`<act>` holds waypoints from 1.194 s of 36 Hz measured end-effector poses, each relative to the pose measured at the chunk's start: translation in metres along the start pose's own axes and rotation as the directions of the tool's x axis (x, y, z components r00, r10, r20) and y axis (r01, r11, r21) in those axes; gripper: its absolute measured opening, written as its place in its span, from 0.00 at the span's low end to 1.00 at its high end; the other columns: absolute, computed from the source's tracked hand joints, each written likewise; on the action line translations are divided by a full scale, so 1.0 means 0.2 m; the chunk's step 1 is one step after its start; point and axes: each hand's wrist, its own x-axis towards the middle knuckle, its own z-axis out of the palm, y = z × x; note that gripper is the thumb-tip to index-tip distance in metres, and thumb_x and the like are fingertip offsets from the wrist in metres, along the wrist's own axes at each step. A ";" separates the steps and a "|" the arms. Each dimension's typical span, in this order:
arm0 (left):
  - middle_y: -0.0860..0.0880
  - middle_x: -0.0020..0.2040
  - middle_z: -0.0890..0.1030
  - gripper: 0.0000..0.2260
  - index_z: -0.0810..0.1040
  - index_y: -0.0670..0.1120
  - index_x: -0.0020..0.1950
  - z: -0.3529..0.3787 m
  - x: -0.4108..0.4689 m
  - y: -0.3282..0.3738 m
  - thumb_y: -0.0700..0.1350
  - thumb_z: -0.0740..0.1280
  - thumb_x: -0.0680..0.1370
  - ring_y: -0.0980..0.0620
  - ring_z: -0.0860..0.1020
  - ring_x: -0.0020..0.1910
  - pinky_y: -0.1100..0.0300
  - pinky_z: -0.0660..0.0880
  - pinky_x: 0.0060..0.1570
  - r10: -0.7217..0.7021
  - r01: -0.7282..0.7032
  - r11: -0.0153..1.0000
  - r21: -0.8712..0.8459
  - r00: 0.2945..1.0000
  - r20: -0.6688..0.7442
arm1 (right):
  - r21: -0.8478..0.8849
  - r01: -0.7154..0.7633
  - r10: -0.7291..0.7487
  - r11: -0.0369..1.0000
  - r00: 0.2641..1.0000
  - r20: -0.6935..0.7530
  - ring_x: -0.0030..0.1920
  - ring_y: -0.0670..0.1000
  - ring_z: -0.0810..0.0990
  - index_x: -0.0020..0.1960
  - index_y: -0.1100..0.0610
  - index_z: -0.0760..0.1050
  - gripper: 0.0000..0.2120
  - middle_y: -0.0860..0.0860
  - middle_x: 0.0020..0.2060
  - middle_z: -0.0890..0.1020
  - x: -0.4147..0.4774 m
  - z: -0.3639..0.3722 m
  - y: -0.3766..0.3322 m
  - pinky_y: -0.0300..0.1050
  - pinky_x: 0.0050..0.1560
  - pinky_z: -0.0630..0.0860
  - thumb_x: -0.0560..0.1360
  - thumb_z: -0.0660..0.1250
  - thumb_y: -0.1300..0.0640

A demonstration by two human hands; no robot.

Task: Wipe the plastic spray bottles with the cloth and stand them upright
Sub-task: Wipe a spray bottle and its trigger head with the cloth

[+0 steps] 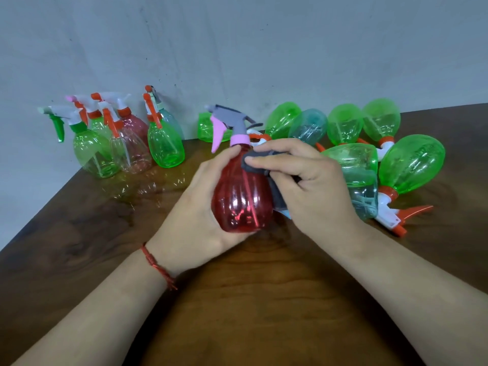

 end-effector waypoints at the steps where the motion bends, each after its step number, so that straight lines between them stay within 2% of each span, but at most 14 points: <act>1: 0.49 0.80 0.69 0.47 0.62 0.46 0.85 0.01 0.02 -0.01 0.48 0.85 0.72 0.49 0.71 0.78 0.54 0.70 0.77 0.008 -0.006 0.997 -0.075 1.000 0.019 | 0.086 -0.068 0.068 0.994 0.998 -0.006 0.60 0.46 0.84 0.57 0.55 0.88 0.16 0.46 0.59 0.85 0.01 -0.01 0.00 0.41 0.61 0.81 0.82 0.67 0.70; 3: 0.51 0.79 0.73 0.38 0.65 0.44 0.83 0.03 0.02 0.02 0.46 0.79 0.78 0.51 0.73 0.77 0.66 0.73 0.68 -0.010 0.018 0.990 -0.140 0.998 0.060 | 0.161 -0.133 0.140 0.978 0.990 -0.029 0.59 0.46 0.84 0.57 0.55 0.88 0.16 0.46 0.58 0.86 0.03 -0.01 0.01 0.42 0.63 0.81 0.81 0.67 0.71; 5: 0.64 0.73 0.77 0.45 0.66 0.50 0.81 0.04 -0.01 0.03 0.45 0.84 0.68 0.64 0.75 0.73 0.76 0.72 0.62 0.004 0.003 0.989 -0.150 0.999 0.048 | 0.192 -0.161 0.171 0.968 0.985 -0.037 0.62 0.46 0.84 0.57 0.57 0.88 0.15 0.46 0.58 0.86 0.04 -0.02 0.03 0.49 0.67 0.80 0.81 0.67 0.71; 7: 0.63 0.77 0.72 0.53 0.61 0.49 0.83 0.05 -0.05 -0.03 0.39 0.86 0.64 0.65 0.72 0.75 0.71 0.71 0.69 0.010 0.012 0.982 -0.187 0.993 0.114 | 0.161 -0.162 0.168 0.973 0.985 -0.027 0.63 0.46 0.83 0.57 0.57 0.88 0.15 0.46 0.57 0.86 0.05 -0.03 0.03 0.49 0.68 0.79 0.81 0.68 0.71; 11: 0.57 0.81 0.66 0.55 0.57 0.51 0.86 0.03 -0.03 -0.07 0.51 0.86 0.67 0.56 0.69 0.80 0.55 0.68 0.79 0.056 -0.039 0.988 -0.146 0.992 0.111 | 0.121 -0.146 0.147 0.982 0.989 -0.001 0.62 0.44 0.83 0.56 0.56 0.88 0.16 0.47 0.57 0.86 0.04 -0.03 0.04 0.40 0.65 0.78 0.80 0.67 0.73; 14: 0.58 0.80 0.67 0.53 0.59 0.49 0.85 0.03 -0.04 -0.06 0.51 0.86 0.67 0.58 0.69 0.79 0.58 0.68 0.78 0.067 -0.065 0.996 -0.069 0.997 0.033 | 0.094 -0.118 0.118 0.989 0.993 0.009 0.61 0.46 0.84 0.56 0.55 0.89 0.17 0.48 0.57 0.85 0.03 -0.02 0.03 0.38 0.61 0.79 0.81 0.67 0.72; 17: 0.60 0.79 0.68 0.53 0.59 0.53 0.85 0.01 -0.03 -0.08 0.51 0.86 0.67 0.62 0.71 0.77 0.59 0.71 0.76 0.008 -0.020 0.994 -0.110 0.995 -0.104 | -0.010 0.006 -0.005 1.000 0.998 0.069 0.61 0.47 0.83 0.56 0.55 0.89 0.18 0.47 0.58 0.85 0.01 -0.02 0.02 0.42 0.63 0.79 0.79 0.67 0.73; 19: 0.58 0.79 0.70 0.53 0.59 0.57 0.85 -0.01 -0.02 -0.13 0.51 0.86 0.67 0.61 0.74 0.74 0.55 0.74 0.74 -0.058 0.034 0.989 -0.144 0.984 -0.169 | -0.056 0.093 -0.085 0.994 0.988 0.132 0.61 0.46 0.83 0.56 0.55 0.89 0.18 0.48 0.59 0.85 -0.02 -0.01 0.01 0.42 0.64 0.78 0.78 0.68 0.73; 22: 0.56 0.77 0.72 0.54 0.60 0.59 0.84 -0.04 -0.02 -0.16 0.54 0.88 0.66 0.57 0.76 0.73 0.48 0.77 0.72 -0.106 0.076 0.985 -0.152 0.975 -0.198 | -0.098 0.177 -0.155 0.979 0.968 0.195 0.60 0.45 0.83 0.57 0.54 0.89 0.15 0.48 0.60 0.85 -0.04 0.01 -0.01 0.41 0.62 0.78 0.80 0.67 0.67; 25: 0.55 0.78 0.72 0.53 0.60 0.60 0.84 -0.04 -0.01 -0.16 0.57 0.86 0.65 0.55 0.76 0.73 0.46 0.77 0.71 -0.142 0.104 0.977 -0.187 0.969 -0.201 | -0.125 0.223 -0.195 0.967 0.960 0.203 0.60 0.47 0.83 0.57 0.54 0.89 0.16 0.49 0.60 0.85 -0.04 0.01 -0.01 0.45 0.62 0.79 0.81 0.64 0.64; 28: 0.55 0.77 0.72 0.52 0.60 0.59 0.84 -0.03 -0.01 -0.14 0.54 0.87 0.67 0.56 0.77 0.72 0.48 0.78 0.71 -0.144 0.107 0.976 -0.189 0.970 -0.196 | -0.148 0.237 -0.207 0.960 0.960 0.191 0.60 0.48 0.83 0.57 0.55 0.89 0.16 0.49 0.60 0.85 -0.05 0.01 0.00 0.47 0.61 0.80 0.81 0.63 0.63; 33: 0.58 0.79 0.69 0.53 0.60 0.56 0.85 -0.03 -0.02 -0.11 0.50 0.86 0.67 0.59 0.73 0.75 0.52 0.76 0.73 -0.061 0.046 0.989 -0.143 0.993 -0.100 | -0.109 0.137 -0.130 0.985 0.989 0.073 0.61 0.45 0.83 0.57 0.55 0.89 0.15 0.49 0.60 0.85 -0.04 0.01 0.01 0.44 0.63 0.80 0.81 0.68 0.69; 38: 0.51 0.81 0.68 0.53 0.60 0.48 0.85 0.01 -0.03 -0.08 0.46 0.87 0.68 0.50 0.70 0.80 0.45 0.70 0.78 0.035 -0.036 0.988 -0.152 0.999 -0.012 | 0.014 -0.062 0.062 0.998 0.998 -0.019 0.62 0.46 0.83 0.57 0.54 0.89 0.19 0.47 0.59 0.85 -0.01 0.00 0.02 0.43 0.66 0.79 0.80 0.66 0.73; 43: 0.53 0.81 0.68 0.53 0.60 0.47 0.85 0.03 -0.04 -0.05 0.47 0.87 0.68 0.50 0.69 0.80 0.45 0.69 0.78 0.086 -0.083 0.987 -0.136 0.996 0.014 | 0.104 -0.133 0.138 0.986 0.990 -0.039 0.62 0.48 0.83 0.58 0.55 0.88 0.19 0.48 0.57 0.86 0.02 0.00 0.01 0.43 0.66 0.78 0.80 0.65 0.73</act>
